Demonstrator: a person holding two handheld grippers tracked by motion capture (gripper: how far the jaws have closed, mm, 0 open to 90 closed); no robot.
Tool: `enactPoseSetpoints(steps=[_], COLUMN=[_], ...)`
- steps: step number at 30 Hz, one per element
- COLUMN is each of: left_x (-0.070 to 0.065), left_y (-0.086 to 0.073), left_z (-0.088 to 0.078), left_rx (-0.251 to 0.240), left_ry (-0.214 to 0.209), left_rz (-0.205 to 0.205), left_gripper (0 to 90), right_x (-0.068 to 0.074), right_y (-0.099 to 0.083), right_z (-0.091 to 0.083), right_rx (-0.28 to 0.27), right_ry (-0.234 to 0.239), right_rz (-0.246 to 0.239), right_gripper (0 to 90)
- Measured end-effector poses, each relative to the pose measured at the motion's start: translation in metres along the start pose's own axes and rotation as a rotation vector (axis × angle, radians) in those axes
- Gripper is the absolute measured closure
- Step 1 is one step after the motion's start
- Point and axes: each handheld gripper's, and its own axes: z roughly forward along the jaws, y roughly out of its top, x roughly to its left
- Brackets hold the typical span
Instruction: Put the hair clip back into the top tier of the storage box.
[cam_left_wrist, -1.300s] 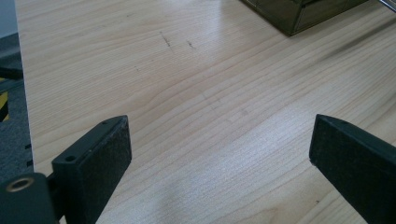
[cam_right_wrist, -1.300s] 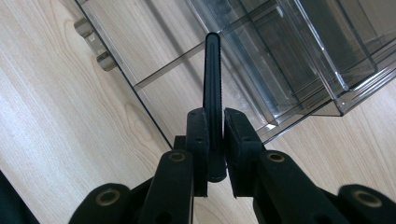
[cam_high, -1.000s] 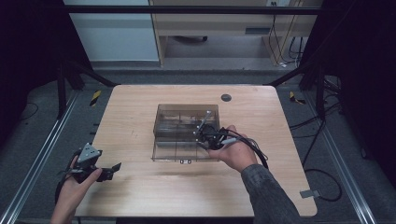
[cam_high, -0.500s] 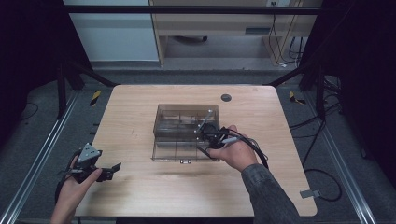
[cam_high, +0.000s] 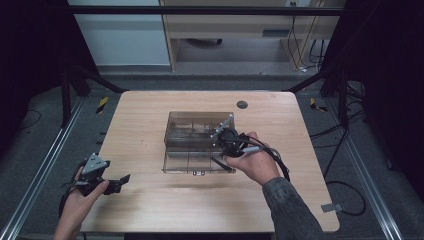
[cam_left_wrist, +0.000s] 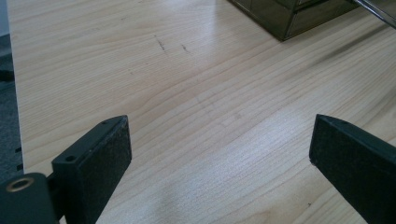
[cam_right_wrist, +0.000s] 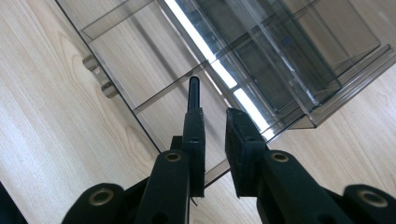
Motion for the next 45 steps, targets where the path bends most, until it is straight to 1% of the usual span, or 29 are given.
enactPoseSetpoints(steps=[1, 3, 4, 6, 11, 14, 17, 22, 25, 28, 32, 34, 35, 37, 39, 43, 45], left_x=[0.000, 0.000, 0.000, -0.001, -0.005, -0.007, -0.010, -0.014, -0.016, -0.018, -0.017, -0.017, -0.019, -0.022, -0.026, -0.040, -0.047], left_y=[0.000, 0.000, 0.000, 0.001, 0.003, 0.005, 0.006, 0.011, 0.017, 0.027, 0.043, 0.052, 0.058, 0.068, 0.079, 0.101, 0.112], left_z=[0.000, 0.000, 0.000, -0.001, -0.001, 0.000, -0.001, -0.005, -0.006, -0.008, -0.010, -0.009, -0.010, -0.010, -0.010, -0.010, -0.009], left_rx=[0.000, 0.001, 0.003, 0.001, -0.010, -0.017, -0.021, -0.040, -0.056, -0.071, -0.072, -0.062, -0.064, -0.064, -0.060, -0.055, -0.057], left_ry=[0.000, 0.001, 0.005, 0.005, -0.009, -0.018, -0.022, -0.033, -0.041, -0.055, -0.045, -0.045, -0.045, -0.051, -0.058, -0.093, -0.123], left_rz=[0.000, 0.000, 0.002, 0.005, 0.014, 0.018, 0.026, 0.028, 0.038, 0.054, 0.069, 0.088, 0.102, 0.116, 0.136, 0.179, 0.196], left_gripper=[5.7, 5.7, 5.6, 5.6, 5.7, 5.6, 5.6, 5.6, 5.6, 5.6, 5.6, 5.6, 5.6, 5.6, 5.6, 5.4, 5.3], right_x=[0.001, 0.000, 0.001, 0.002, 0.003, 0.003, 0.005, 0.007, 0.008, 0.009, 0.008, 0.009, 0.009, 0.011, 0.013, 0.017, 0.018], right_y=[0.000, 0.000, 0.000, -0.001, -0.003, -0.004, -0.007, -0.010, -0.013, -0.017, -0.022, -0.025, -0.026, -0.028, -0.030, -0.037, -0.041], right_z=[-0.001, -0.002, -0.006, -0.008, -0.014, -0.017, -0.020, -0.027, -0.030, -0.030, -0.030, -0.030, -0.030, -0.029, -0.028, -0.024, -0.022], right_rx=[-0.006, -0.012, -0.025, -0.034, -0.076, -0.097, -0.124, -0.171, -0.202, -0.229, -0.267, -0.277, -0.286, -0.305, -0.313, -0.346, -0.362], right_ry=[-0.002, -0.005, -0.001, 0.002, -0.004, 0.002, -0.005, -0.024, -0.027, -0.028, -0.038, -0.038, -0.036, -0.028, -0.031, -0.022, -0.015], right_rz=[0.006, 0.001, 0.007, 0.011, 0.023, 0.027, 0.030, 0.041, 0.061, 0.076, 0.107, 0.111, 0.118, 0.120, 0.123, 0.151, 0.167], right_gripper=[78.1, 78.2, 78.0, 78.0, 78.3, 78.4, 78.3, 78.4, 77.7, 77.8, 77.7, 77.5, 77.6, 77.6, 77.4, 76.5, 76.7])
